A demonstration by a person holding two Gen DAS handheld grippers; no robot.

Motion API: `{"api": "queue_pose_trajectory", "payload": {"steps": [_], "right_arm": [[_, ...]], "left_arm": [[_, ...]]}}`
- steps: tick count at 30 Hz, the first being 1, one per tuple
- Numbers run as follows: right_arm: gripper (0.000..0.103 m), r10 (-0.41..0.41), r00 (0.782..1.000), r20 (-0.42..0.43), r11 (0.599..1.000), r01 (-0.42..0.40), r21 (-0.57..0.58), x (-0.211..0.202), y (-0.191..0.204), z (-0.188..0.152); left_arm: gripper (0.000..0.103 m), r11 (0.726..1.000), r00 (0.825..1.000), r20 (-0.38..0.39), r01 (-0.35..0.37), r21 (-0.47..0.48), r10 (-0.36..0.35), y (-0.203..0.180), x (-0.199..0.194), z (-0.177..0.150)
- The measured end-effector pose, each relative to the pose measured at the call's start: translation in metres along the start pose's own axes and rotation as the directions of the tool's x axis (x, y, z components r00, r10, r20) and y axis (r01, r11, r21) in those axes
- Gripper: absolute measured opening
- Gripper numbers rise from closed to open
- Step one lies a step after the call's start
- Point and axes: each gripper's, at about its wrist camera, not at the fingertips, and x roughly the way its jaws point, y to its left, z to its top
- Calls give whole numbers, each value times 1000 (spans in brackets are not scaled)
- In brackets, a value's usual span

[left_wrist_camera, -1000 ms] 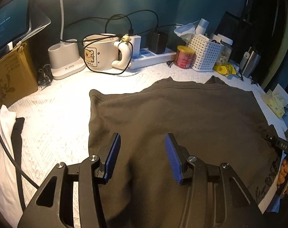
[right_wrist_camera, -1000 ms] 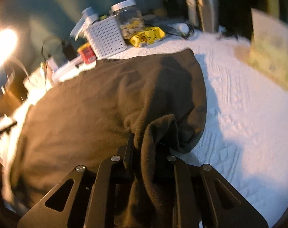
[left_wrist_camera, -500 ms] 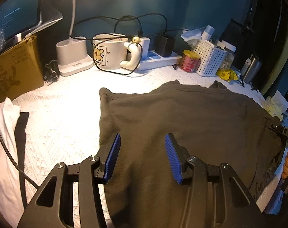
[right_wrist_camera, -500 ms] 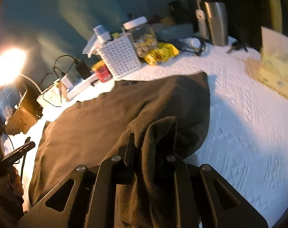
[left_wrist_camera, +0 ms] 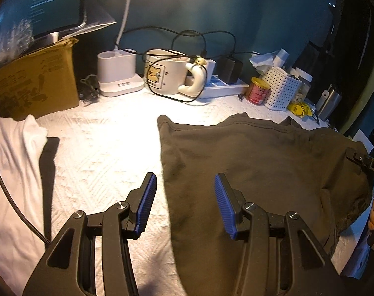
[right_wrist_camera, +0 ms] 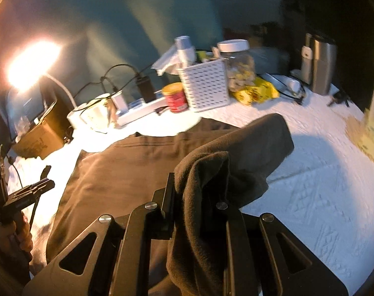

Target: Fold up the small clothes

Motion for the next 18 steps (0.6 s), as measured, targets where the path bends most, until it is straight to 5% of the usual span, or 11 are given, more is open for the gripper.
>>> {"api": "queue_pose_trajectory", "payload": {"steps": [18], "right_arm": [[16, 72, 991, -110, 978, -92, -187, 35, 104, -25]], "left_arm": [[49, 999, 999, 36, -25, -28, 26, 31, -23, -10]]}}
